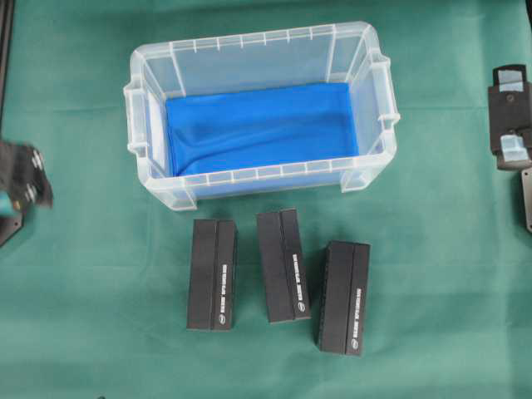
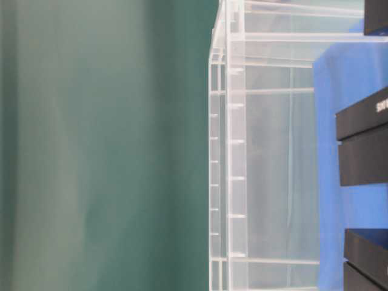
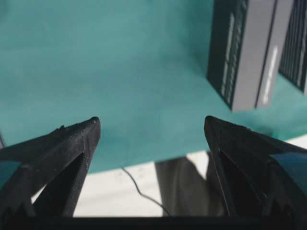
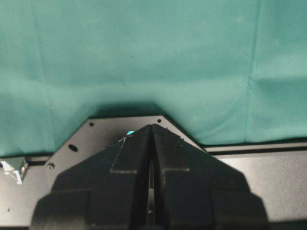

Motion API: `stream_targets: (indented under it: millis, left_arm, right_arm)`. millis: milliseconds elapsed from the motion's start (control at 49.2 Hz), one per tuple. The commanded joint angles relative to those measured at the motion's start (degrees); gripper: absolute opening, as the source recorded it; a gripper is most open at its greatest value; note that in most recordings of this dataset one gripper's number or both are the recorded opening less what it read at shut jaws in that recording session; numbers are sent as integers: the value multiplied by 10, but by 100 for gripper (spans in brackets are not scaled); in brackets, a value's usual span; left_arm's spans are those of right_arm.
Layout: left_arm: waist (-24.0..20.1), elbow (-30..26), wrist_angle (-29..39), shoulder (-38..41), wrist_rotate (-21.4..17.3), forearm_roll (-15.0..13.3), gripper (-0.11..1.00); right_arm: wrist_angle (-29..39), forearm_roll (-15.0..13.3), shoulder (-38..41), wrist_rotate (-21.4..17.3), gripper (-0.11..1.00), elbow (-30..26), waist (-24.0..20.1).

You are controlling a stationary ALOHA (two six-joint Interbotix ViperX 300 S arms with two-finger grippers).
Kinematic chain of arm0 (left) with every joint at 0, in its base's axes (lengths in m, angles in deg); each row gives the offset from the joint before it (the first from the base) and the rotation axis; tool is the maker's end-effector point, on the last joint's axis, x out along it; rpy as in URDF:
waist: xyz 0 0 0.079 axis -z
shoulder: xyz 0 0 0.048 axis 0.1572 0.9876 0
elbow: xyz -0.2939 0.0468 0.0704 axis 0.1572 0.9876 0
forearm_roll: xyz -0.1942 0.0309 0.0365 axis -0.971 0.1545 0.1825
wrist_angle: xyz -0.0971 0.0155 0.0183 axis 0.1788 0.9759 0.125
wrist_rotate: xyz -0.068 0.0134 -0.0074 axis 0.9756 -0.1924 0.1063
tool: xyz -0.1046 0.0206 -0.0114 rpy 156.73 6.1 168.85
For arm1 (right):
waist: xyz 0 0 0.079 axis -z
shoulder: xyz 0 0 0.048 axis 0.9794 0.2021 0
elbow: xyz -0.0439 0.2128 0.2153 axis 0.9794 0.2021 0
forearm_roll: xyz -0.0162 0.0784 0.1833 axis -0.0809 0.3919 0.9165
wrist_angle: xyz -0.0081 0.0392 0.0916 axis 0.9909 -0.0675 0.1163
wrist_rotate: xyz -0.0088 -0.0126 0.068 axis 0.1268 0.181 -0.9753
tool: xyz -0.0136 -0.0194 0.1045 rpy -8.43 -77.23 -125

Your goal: Take the box out of the case with the left arm.

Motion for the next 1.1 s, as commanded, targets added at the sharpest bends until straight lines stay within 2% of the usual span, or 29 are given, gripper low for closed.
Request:
stream_targets:
  millis: [0,224,366,549,1077]
  left_arm:
    - [-35,-4,5,-11,-20,2,93]
    - [-135,-4,9,-15,-120,3,93]
    - [-181,-5,10,-11,-156,3,93]
    - [-210,-6,9,-11,-175,3,93]
    - [-210,-7,4,-9,-179,3,93]
  right_arm:
    - [1,-1,-2,-1,0,-5,0]
    - [1,-1,-3,-1,0,-5,0]
    - [2,-2,-3,-1,0,-5,0]
    - [2,-2,-4,-1,0,-5,0]
    - [1,-2,-4,-1,0,-5,0]
